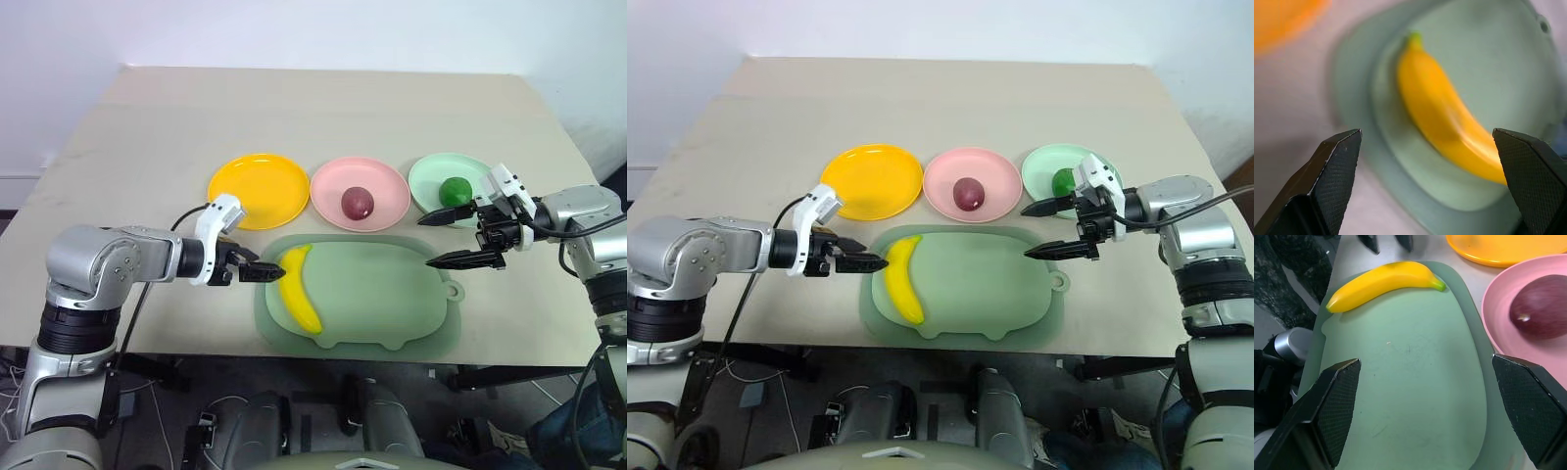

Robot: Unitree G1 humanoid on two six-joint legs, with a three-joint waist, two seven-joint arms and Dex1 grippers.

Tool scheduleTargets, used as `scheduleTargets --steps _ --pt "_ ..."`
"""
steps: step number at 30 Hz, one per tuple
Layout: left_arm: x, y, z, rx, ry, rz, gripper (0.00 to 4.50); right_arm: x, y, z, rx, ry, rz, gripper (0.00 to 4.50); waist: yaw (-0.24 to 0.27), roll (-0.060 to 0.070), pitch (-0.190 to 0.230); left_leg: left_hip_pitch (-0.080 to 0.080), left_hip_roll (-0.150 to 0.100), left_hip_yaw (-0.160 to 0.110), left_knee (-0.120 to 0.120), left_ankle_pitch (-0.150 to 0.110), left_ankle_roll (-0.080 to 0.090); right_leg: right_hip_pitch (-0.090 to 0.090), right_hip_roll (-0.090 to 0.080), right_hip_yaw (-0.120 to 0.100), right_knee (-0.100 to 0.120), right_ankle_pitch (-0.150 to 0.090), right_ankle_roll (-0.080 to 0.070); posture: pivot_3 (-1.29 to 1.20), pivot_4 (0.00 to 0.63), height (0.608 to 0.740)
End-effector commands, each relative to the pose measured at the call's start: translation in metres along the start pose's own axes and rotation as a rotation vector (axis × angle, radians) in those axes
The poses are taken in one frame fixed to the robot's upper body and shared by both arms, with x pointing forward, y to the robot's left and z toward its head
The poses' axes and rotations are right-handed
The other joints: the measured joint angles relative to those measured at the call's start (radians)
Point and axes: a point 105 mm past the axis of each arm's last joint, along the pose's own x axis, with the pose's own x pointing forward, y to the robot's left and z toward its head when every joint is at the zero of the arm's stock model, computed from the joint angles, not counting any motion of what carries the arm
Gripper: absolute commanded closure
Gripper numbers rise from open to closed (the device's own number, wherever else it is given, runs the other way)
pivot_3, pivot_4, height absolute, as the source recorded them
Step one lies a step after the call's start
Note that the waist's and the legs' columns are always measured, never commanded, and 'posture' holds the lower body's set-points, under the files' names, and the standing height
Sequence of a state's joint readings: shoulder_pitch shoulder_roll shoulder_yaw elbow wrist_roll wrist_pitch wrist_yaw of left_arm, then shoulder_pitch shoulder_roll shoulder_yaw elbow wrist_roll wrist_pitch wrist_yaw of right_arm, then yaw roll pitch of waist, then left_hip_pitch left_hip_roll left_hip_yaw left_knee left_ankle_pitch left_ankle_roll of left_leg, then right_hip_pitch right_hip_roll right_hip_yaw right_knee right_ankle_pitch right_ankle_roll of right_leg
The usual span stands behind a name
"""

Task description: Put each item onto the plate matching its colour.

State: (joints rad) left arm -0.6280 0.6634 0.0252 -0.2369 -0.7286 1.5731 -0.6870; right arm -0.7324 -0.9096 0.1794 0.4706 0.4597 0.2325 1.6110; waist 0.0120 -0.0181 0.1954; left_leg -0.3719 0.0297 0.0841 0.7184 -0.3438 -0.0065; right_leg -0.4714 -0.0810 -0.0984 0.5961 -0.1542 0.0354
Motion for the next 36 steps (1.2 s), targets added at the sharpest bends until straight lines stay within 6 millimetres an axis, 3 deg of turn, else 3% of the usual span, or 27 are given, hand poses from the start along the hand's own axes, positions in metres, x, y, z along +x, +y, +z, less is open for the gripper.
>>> scheduleTargets --steps 1,16,23,26,33,36 --pt "0.002 -0.016 0.011 0.018 -0.017 -0.065 0.00 -0.005 -0.002 0.008 -0.037 -0.022 -0.022 0.02 0.001 0.000 0.000 0.000 0.000 0.000 0.000 0.000 0.000 0.000 0.000 0.000 0.000 0.000 0.000 0.00 0.150 0.740" --pt "0.022 -0.021 0.016 0.103 0.153 0.032 0.00 -0.001 -0.005 0.006 -0.050 -0.024 -0.039 0.02 0.000 0.000 0.000 0.001 0.000 -0.002 0.000 0.001 -0.001 0.000 -0.001 0.000 0.001 0.000 0.000 0.00 0.150 0.740" --pt "0.039 -0.014 0.014 0.036 0.222 0.055 0.00 0.000 -0.004 0.005 -0.058 -0.025 -0.046 0.02 0.001 0.000 0.000 0.003 -0.001 -0.002 0.000 0.001 -0.002 0.002 -0.001 0.000 0.000 0.000 0.000 0.00 0.150 0.740" --pt "0.041 -0.016 0.013 0.044 0.243 0.051 0.59 0.000 -0.004 0.005 -0.050 -0.022 -0.045 0.00 0.001 0.000 0.000 0.006 -0.001 -0.002 0.000 0.001 -0.002 0.006 -0.001 0.000 0.000 0.000 0.000 0.00 0.150 0.740" --pt "0.043 -0.011 0.010 0.017 0.271 0.076 2.81 -0.002 -0.007 0.006 -0.065 -0.015 -0.069 0.00 -0.001 0.000 0.000 0.008 -0.001 -0.002 -0.001 0.001 -0.002 0.007 -0.001 0.000 0.000 0.000 0.000 0.00 0.150 0.740" --pt "0.044 -0.012 0.010 0.018 0.272 0.070 2.88 -0.003 -0.007 0.006 -0.065 -0.013 -0.071 0.00 -0.001 0.000 0.000 0.011 -0.001 -0.002 -0.003 0.001 -0.002 0.008 -0.001 0.001 0.000 0.000 0.000 0.00 0.150 0.740"
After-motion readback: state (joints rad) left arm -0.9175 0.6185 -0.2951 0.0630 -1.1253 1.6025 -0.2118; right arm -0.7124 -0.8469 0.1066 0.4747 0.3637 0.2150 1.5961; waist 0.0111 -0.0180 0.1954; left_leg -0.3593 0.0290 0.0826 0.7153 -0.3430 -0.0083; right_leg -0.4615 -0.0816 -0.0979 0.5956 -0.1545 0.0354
